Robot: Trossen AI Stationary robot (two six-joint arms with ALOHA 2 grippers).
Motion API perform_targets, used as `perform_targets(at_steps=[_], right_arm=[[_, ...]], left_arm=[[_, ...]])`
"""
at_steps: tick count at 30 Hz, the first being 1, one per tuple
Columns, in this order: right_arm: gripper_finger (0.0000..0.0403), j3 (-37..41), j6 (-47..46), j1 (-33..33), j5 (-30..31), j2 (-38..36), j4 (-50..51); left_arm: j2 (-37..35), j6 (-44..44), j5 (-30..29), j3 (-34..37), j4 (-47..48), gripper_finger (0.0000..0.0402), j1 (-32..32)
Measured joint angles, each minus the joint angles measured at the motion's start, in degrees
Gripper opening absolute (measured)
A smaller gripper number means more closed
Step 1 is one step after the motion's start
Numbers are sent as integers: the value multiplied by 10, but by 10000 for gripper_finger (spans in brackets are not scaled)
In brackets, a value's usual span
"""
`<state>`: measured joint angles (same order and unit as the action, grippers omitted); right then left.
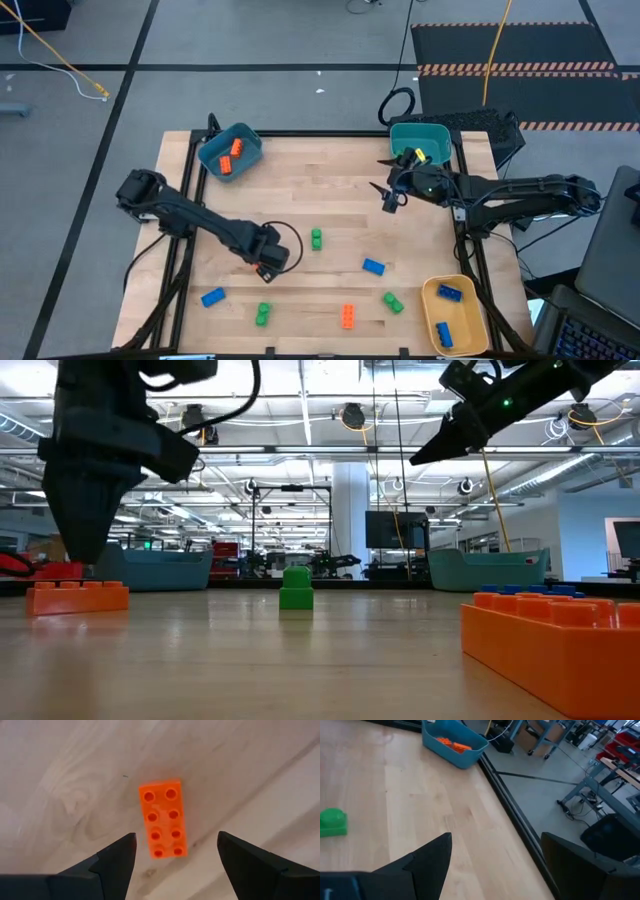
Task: Sort & place blocks by color
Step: Put the top orange game piece into the dark blue bin
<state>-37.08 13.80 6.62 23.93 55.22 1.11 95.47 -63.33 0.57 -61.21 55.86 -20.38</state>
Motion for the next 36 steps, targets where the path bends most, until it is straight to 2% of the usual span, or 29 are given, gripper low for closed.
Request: perform_targets(at_steps=[13,23,28,33,36], right_arm=[[297,0,22,5,-2,0,-33],[297,0,20,4,-2,0,-24],[297,0,3,-1,-2,0,-3],[297,0,-10,-11,-2,0,14],[297,0,-10,-20,-2,-1,20]], left_arm=[[78,1,-6,0,-20,280,1],[88,0,-5,-2,-32,276,0],[88,13,5,-1,-38,229,6],[89,51,21,-2,-39,136,18],[89,66,22,-2,-37,136,19]])
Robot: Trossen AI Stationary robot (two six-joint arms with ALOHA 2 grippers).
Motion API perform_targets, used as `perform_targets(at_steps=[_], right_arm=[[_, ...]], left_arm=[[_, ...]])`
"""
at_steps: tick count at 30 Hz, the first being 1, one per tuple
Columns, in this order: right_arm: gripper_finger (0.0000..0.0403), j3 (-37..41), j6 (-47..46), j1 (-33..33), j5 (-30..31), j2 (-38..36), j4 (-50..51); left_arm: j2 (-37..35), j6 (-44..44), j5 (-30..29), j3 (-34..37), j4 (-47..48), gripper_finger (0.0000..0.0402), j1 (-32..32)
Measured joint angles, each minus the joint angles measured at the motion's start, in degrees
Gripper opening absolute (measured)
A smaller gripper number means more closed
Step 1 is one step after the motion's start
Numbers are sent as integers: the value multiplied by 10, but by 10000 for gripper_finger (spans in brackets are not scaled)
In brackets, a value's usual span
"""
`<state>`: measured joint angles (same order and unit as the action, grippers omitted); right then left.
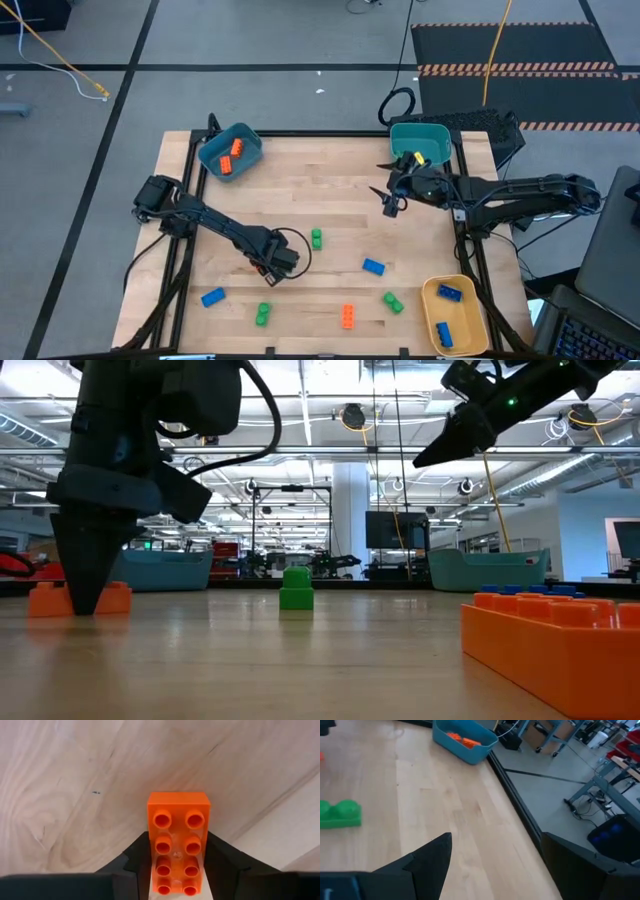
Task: Sort & place blocks by color
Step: Put the top orange game piece into the dark blue bin
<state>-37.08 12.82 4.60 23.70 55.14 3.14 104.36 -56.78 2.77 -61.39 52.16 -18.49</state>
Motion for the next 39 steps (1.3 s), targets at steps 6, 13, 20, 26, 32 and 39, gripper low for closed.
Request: perform_targets(at_steps=[6,13,20,26,32,39], right_arm=[[297,0,-13,-13,0,-1,4],[297,0,-19,-13,2,-1,25],[297,0,-13,-13,2,-1,24],[297,0,28,-1,3,-1,13],[297,0,89,33,3,-1,-34],[297,0,121,72,2,-1,-91]], left_arm=[[-3,46,-10,0,5,136,8],[-56,110,-129,0,62,136,91],[-147,201,-189,0,84,136,212],[-221,257,-263,0,133,136,326],[-243,317,-281,0,137,136,476],[-241,407,-254,0,57,165,564]])
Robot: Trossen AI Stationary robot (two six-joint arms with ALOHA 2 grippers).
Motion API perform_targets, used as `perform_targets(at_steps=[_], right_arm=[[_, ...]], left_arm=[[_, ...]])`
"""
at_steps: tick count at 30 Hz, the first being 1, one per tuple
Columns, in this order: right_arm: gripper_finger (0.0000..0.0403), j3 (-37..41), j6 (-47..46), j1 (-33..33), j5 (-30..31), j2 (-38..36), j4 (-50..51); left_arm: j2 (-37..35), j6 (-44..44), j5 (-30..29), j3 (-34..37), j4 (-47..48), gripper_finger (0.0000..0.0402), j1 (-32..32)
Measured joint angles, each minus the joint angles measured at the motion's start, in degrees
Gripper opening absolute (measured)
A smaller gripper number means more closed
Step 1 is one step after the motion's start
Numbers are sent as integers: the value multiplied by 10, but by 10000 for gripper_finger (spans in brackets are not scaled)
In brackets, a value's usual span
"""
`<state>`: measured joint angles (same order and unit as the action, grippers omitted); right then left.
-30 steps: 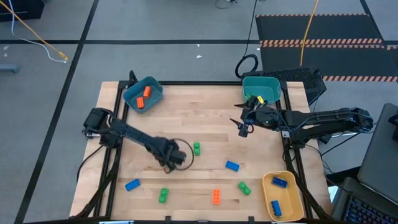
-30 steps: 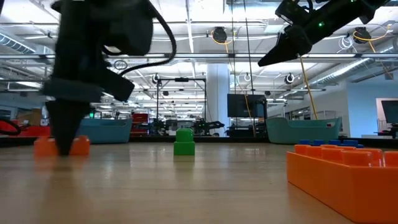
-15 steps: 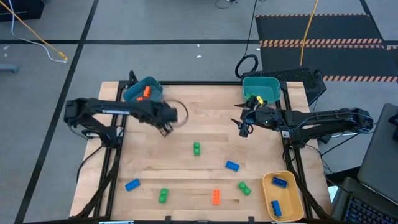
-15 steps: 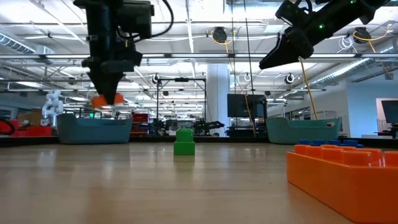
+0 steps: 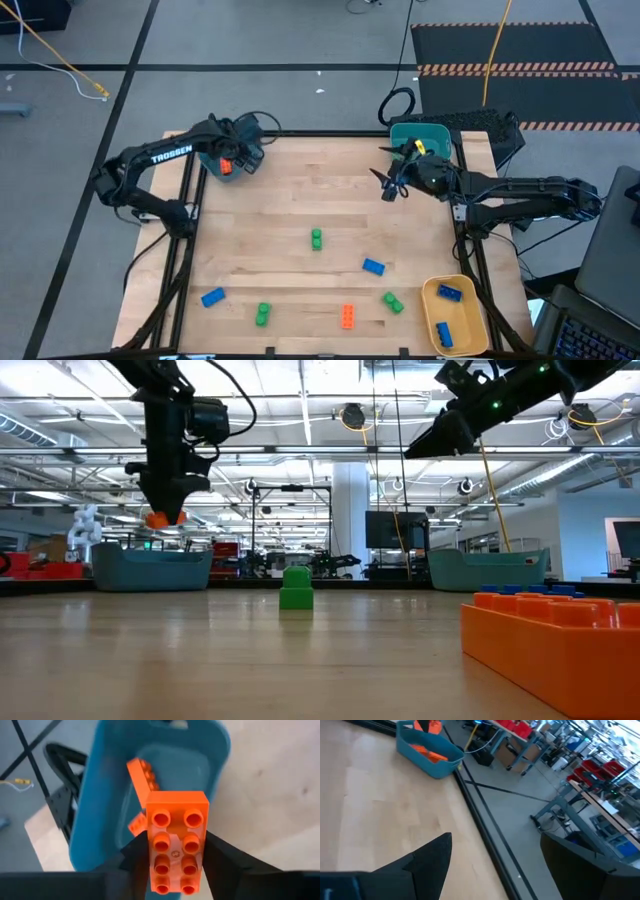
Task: Sort & place blocks by color
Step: Put the top orange game piece into the dark blue bin, then put the top green game piece into the light blue bin
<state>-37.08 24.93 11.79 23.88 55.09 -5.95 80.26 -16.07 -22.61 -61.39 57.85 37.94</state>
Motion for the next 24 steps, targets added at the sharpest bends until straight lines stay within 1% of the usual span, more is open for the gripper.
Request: perform_targets(at_steps=[4,6,8,10,12,15,19,24], right_arm=[[297,0,10,13,-1,0,1],[297,0,6,16,-1,0,2],[297,0,-6,17,-1,0,2],[297,0,-15,17,-1,0,2],[297,0,-20,17,-1,0,2],[297,0,-30,16,-1,0,2],[297,0,-32,16,-1,0,6],[297,0,-46,16,-2,1,11]], left_arm=[[1,31,0,0,-33,281,32],[0,36,0,0,-40,329,49],[1,39,0,0,-37,362,63],[1,37,0,0,-36,380,71],[1,25,10,0,-35,385,69],[-3,10,74,0,-39,380,52],[-5,4,138,0,-69,352,4],[-5,-17,187,0,-113,314,-77]])
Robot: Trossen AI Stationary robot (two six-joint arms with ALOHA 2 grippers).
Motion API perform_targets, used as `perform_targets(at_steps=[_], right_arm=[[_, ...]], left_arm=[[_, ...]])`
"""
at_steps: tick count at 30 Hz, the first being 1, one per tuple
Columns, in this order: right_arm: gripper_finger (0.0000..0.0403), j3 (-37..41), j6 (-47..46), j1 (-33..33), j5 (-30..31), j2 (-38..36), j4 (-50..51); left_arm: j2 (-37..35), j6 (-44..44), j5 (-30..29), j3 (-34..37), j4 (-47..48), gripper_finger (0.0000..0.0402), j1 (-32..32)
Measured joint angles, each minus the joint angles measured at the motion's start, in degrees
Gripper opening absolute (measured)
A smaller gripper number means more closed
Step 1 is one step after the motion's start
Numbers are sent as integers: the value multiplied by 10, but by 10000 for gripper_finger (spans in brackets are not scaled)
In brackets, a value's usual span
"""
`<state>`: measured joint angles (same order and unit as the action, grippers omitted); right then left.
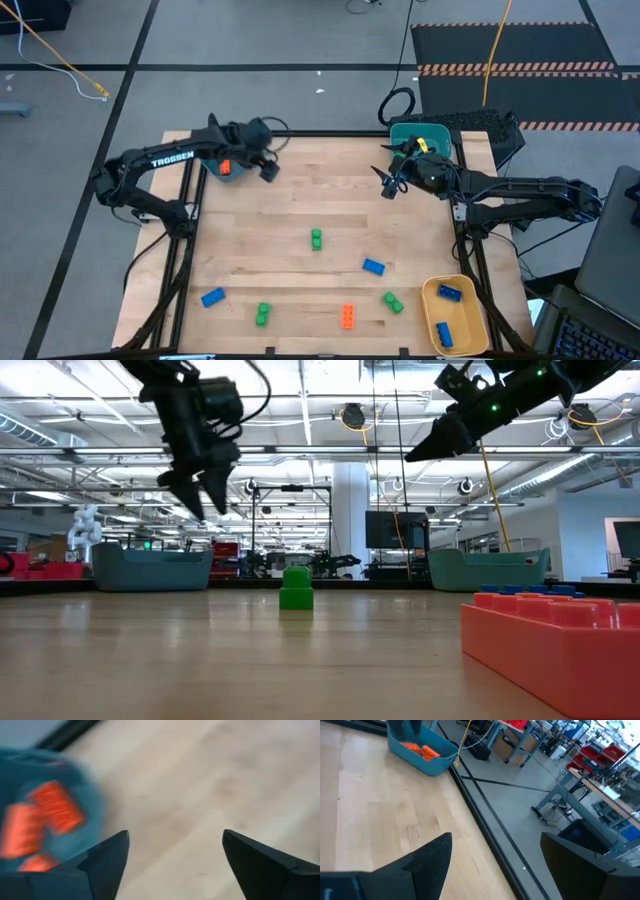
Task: Sort & place blocks by color
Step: Put the top green game piece into the light blue bin
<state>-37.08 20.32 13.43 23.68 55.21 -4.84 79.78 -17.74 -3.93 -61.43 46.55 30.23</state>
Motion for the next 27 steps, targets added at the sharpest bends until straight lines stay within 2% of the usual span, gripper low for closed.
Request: perform_targets(at_steps=[4,8,15,19,23,27], right_arm=[[297,0,-35,0,-42,8,3],[297,0,-60,0,-87,26,4],[297,0,-85,0,-90,62,30],[297,0,-94,0,-92,88,32],[297,0,-113,0,-137,121,4],[297,0,-134,-2,-180,155,-30]], left_arm=[[0,-6,3,0,-45,290,-82],[0,-15,-41,0,-108,275,-156],[0,-68,-90,19,-177,264,-263],[0,-100,-144,58,-224,266,-318],[0,-139,-158,114,-313,266,-355],[0,-129,-159,173,-436,266,-381]])
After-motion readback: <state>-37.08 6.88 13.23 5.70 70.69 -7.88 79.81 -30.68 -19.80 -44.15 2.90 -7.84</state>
